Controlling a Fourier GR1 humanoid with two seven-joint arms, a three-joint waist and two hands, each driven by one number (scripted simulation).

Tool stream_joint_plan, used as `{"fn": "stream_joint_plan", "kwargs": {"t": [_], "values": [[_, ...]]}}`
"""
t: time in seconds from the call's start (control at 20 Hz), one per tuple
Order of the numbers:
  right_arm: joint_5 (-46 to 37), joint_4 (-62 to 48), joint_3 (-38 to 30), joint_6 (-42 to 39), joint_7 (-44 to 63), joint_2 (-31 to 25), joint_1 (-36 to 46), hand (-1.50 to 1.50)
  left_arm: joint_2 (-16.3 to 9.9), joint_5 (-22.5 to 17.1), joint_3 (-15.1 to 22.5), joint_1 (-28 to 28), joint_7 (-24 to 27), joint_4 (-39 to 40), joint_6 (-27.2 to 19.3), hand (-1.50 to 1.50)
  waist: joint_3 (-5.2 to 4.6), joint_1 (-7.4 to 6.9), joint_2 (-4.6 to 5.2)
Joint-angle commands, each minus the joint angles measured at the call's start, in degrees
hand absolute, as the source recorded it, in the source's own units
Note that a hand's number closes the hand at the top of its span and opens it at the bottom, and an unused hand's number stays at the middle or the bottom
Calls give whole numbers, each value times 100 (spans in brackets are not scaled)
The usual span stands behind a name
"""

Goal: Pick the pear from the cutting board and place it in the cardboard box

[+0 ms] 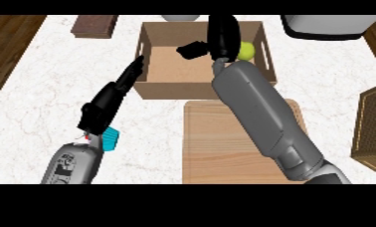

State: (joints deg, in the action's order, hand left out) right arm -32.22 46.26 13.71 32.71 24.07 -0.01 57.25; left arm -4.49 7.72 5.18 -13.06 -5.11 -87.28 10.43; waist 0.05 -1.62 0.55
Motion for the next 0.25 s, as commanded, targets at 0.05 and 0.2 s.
{"fn": "stream_joint_plan", "kwargs": {"t": [0.05, 0.2], "values": [[972, 649, -691, 608, -1014, 1, -341, -150, -94, -70, -104, 28, 52, 17, 82, 0, 6, 72, -20], [1506, 1137, -1148, 321, -1579, -201, -816, -150, 5, 86, 7, 238, 93, -45, -74, 0, 4, 165, -46]]}}
